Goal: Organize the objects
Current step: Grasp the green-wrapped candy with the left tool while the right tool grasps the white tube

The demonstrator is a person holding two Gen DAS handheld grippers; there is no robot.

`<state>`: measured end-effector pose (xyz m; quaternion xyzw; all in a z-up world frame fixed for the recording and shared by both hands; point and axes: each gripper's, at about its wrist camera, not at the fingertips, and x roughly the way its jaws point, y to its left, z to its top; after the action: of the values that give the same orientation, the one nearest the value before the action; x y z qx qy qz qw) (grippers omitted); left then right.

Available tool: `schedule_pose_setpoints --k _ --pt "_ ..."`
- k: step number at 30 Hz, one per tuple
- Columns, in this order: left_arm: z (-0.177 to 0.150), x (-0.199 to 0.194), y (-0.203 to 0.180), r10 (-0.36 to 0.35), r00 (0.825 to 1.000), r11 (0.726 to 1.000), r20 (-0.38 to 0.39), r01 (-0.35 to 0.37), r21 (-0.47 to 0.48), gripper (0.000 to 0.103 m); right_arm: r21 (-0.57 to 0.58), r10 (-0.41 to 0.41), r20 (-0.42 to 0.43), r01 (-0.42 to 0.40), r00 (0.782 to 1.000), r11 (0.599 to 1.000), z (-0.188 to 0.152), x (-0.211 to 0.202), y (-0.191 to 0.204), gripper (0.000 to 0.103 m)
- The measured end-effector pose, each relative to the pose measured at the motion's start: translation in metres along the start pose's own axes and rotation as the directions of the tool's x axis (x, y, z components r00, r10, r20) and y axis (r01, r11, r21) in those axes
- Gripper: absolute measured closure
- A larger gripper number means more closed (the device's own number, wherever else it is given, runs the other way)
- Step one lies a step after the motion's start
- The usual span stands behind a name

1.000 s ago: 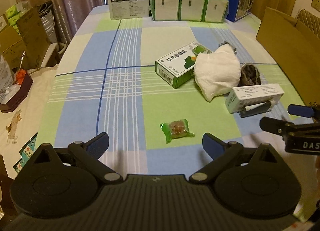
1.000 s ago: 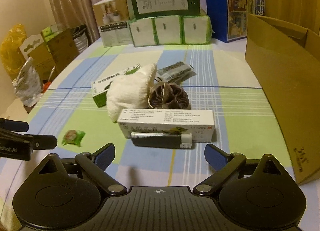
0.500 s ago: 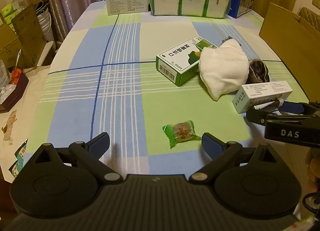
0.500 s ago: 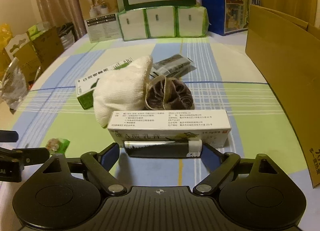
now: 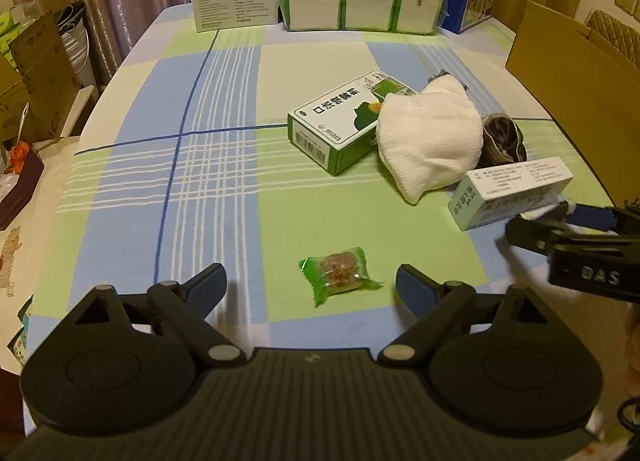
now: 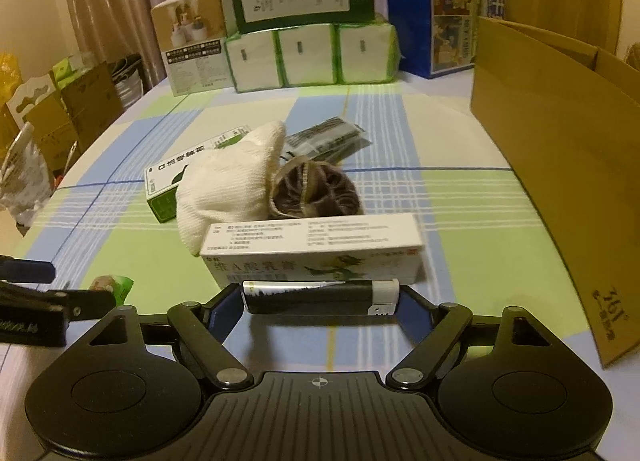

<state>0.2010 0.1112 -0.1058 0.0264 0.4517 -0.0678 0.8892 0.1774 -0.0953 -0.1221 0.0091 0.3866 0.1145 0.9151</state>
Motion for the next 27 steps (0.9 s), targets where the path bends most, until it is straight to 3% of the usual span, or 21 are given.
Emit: schedule_pose_setpoints --k 7,9,16,18,27 --pt "0.004 0.009 -0.011 -0.020 1.000 1.000 -0.001 0.020 0.023 0.047 0.004 -0.012 0.009 0.012 1.000 1.000 -0.002 -0.008 -0.010 0.024" --pt "0.004 0.011 -0.015 -0.028 1.000 0.999 -0.006 0.028 0.042 0.061 0.007 -0.014 0.013 0.014 1.000 1.000 -0.001 -0.009 -0.011 0.024" --pt "0.004 0.012 -0.019 -0.017 1.000 0.998 -0.015 0.018 0.052 0.069 0.019 -0.005 0.014 0.005 1.000 1.000 -0.001 -0.009 -0.013 0.024" --pt "0.004 0.011 -0.020 -0.015 1.000 0.999 -0.013 0.015 0.052 0.081 0.019 -0.002 0.014 0.002 1.000 1.000 -0.001 -0.010 -0.014 0.024" --pt "0.005 0.000 -0.025 0.004 1.000 0.998 -0.020 -0.002 0.066 0.082 0.025 0.005 0.030 -0.005 1.000 1.000 0.003 -0.022 -0.017 0.024"
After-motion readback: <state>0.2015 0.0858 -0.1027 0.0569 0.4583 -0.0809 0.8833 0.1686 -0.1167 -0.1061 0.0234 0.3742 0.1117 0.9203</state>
